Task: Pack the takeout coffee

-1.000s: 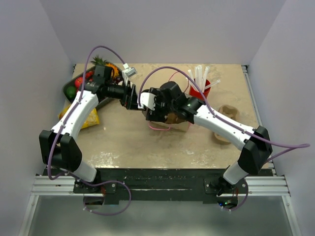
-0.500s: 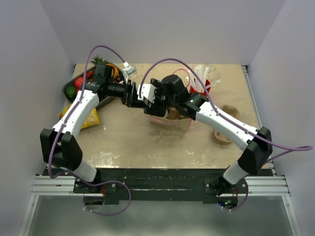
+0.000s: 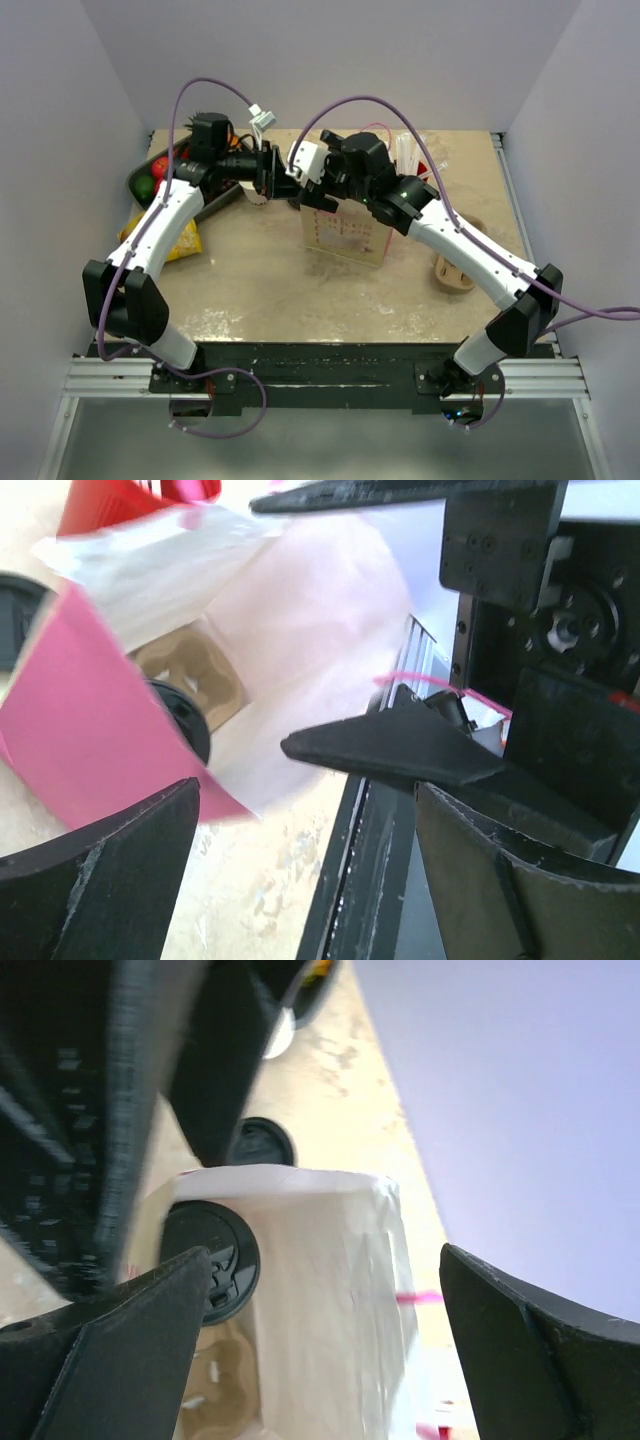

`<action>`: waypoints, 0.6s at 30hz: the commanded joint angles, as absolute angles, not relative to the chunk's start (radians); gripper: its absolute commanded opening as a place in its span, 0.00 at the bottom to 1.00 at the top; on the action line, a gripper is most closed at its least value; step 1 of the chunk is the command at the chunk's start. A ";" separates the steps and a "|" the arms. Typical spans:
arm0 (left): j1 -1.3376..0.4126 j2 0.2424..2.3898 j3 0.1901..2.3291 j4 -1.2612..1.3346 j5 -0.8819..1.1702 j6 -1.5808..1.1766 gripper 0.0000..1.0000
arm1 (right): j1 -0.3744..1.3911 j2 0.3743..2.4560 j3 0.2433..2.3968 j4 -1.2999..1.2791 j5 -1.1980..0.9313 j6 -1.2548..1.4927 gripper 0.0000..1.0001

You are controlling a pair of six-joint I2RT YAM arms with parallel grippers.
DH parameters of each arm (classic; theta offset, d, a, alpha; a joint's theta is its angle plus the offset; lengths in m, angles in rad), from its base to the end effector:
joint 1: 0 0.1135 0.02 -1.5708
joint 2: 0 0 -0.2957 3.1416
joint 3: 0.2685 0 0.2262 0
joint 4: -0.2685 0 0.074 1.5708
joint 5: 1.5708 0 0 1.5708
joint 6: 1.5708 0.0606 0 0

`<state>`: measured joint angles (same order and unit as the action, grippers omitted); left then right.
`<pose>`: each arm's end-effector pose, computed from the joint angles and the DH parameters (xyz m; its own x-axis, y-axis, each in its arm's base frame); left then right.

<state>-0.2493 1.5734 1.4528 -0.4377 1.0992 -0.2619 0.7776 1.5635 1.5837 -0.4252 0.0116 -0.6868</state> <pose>0.3071 -0.1339 0.3887 -0.7145 0.0605 -0.6970 0.6826 0.2790 -0.6754 0.2559 0.2509 0.4206 0.2229 -0.6703 -0.7078 -0.7146 0.3815 -0.5863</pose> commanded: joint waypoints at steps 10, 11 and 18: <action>-0.262 1.554 1.557 -0.336 1.089 -0.305 0.94 | 0.724 1.490 1.749 -0.388 0.167 -0.614 0.99; -0.262 1.554 1.578 -0.348 1.083 -0.290 0.94 | 0.713 1.486 1.767 -0.403 0.164 -0.582 0.99; -0.204 1.534 1.781 -0.439 1.009 -0.140 0.97 | 0.500 1.483 1.865 -0.546 0.055 -0.390 0.95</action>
